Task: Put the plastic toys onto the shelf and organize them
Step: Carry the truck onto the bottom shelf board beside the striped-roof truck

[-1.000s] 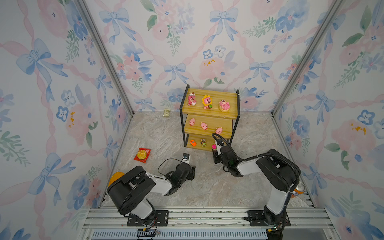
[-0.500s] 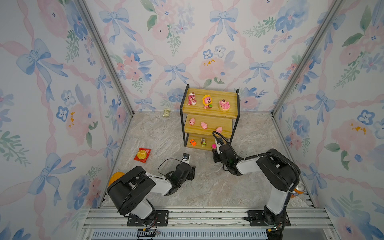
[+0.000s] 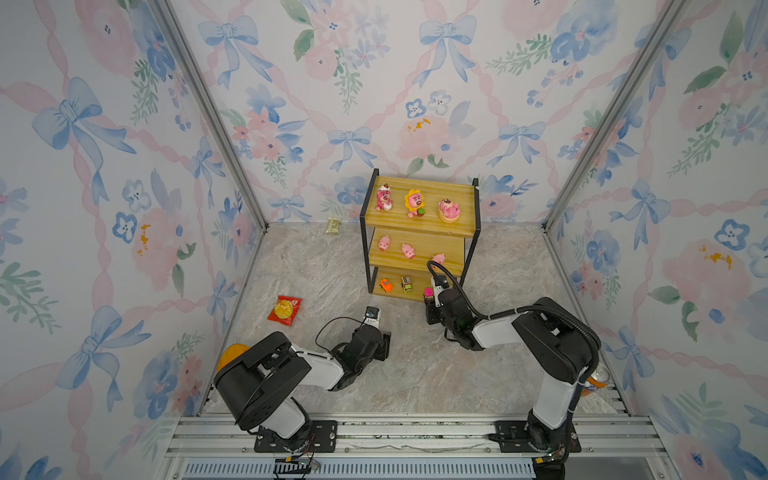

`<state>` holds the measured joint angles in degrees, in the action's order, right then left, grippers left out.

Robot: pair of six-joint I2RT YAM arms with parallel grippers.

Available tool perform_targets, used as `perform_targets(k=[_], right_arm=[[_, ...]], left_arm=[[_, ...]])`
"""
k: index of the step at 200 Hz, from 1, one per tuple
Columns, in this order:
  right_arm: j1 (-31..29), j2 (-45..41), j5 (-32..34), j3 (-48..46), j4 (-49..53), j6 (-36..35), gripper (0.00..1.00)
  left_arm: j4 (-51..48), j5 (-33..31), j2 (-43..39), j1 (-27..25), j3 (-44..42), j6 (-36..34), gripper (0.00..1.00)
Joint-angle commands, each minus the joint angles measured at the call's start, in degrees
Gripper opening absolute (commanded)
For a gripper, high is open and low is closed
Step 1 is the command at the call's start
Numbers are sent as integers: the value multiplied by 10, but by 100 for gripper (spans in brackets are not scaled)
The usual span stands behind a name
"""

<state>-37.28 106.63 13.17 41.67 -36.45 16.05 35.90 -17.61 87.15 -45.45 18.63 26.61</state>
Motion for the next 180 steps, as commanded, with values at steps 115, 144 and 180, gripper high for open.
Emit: perform_targets(k=[115,144,180], right_arm=[[-16,22,27,-7,-47,21,19],[-22,30,33,-16,-91,7,19],[-27,41,40,-28,-141,3,19]], left_arm=[[-11,-14,-17,-2,-22,-14,65],[-10,-11,-13,-2,-19,-16,65],[-6,-9,-10,-2,-18,-16,65]])
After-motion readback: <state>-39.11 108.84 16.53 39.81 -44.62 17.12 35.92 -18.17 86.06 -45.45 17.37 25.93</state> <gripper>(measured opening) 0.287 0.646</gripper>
